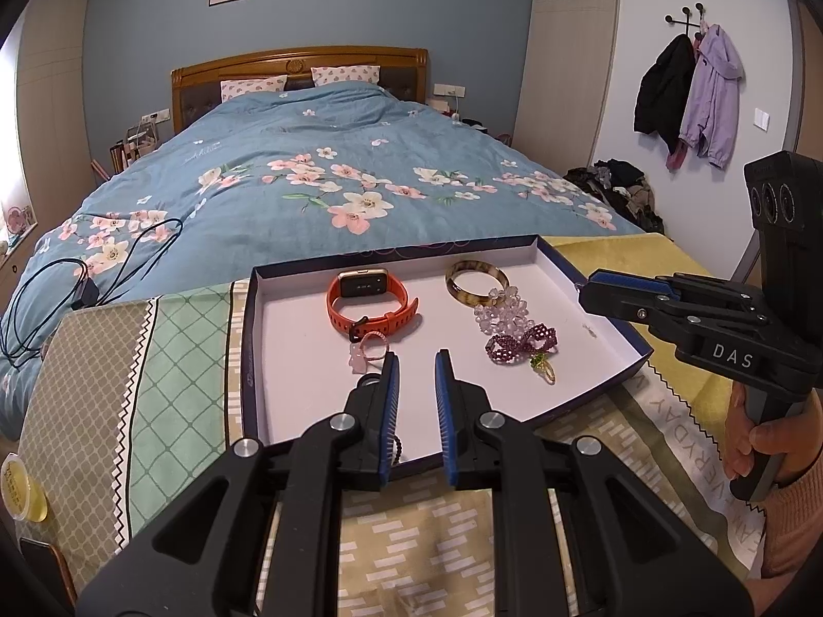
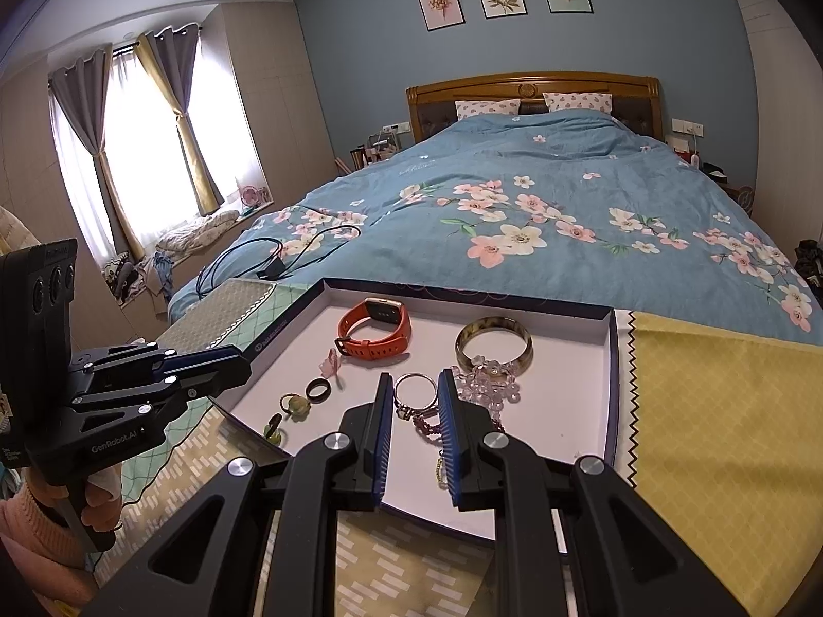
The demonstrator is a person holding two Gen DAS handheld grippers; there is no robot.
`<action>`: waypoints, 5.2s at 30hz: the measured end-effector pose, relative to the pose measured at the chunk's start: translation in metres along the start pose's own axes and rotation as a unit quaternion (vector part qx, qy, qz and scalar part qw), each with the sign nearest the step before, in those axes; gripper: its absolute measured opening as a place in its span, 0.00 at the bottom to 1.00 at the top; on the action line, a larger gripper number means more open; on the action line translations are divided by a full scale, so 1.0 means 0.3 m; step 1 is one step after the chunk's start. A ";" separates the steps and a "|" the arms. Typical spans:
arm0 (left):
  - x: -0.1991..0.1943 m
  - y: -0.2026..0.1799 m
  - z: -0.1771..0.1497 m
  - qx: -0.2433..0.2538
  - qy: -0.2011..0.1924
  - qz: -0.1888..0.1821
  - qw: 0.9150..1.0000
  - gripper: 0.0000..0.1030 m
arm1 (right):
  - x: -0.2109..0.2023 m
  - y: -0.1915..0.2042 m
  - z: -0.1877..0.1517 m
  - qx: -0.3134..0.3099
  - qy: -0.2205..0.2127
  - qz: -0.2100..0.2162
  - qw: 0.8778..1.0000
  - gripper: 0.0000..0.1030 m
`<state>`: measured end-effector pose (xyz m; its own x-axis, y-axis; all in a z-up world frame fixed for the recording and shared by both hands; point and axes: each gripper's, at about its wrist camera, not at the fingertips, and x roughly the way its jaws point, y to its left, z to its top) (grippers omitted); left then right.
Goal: Organize jewelry
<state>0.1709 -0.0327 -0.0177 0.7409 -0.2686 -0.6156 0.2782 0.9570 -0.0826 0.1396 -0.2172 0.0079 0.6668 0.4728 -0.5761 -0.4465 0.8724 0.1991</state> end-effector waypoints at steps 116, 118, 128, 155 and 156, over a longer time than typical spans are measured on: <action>-0.484 -0.080 -0.204 -0.036 -0.227 0.081 0.970 0.95 | -0.384 0.204 -0.190 -0.022 -0.220 -0.142 0.965 0.93; -0.483 -0.078 -0.202 -0.037 -0.227 0.083 0.970 0.95 | -0.383 0.203 -0.189 -0.021 -0.219 -0.141 0.965 0.93; -0.488 -0.073 -0.204 -0.041 -0.231 0.086 0.968 0.95 | -0.382 0.203 -0.189 -0.021 -0.219 -0.140 0.965 0.93; -0.490 -0.069 -0.206 -0.047 -0.229 0.089 0.968 0.95 | -0.378 0.207 -0.196 -0.018 -0.220 -0.139 0.965 0.93; -0.489 -0.069 -0.207 -0.047 -0.229 0.088 0.968 0.95 | -0.378 0.207 -0.196 -0.018 -0.220 -0.139 0.965 0.93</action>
<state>0.0184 -0.0063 0.0258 0.9712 -0.0995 -0.2166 0.0811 0.9924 -0.0923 0.0012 -0.2240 0.0388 0.9492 0.2342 -0.2101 -0.2281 0.9722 0.0532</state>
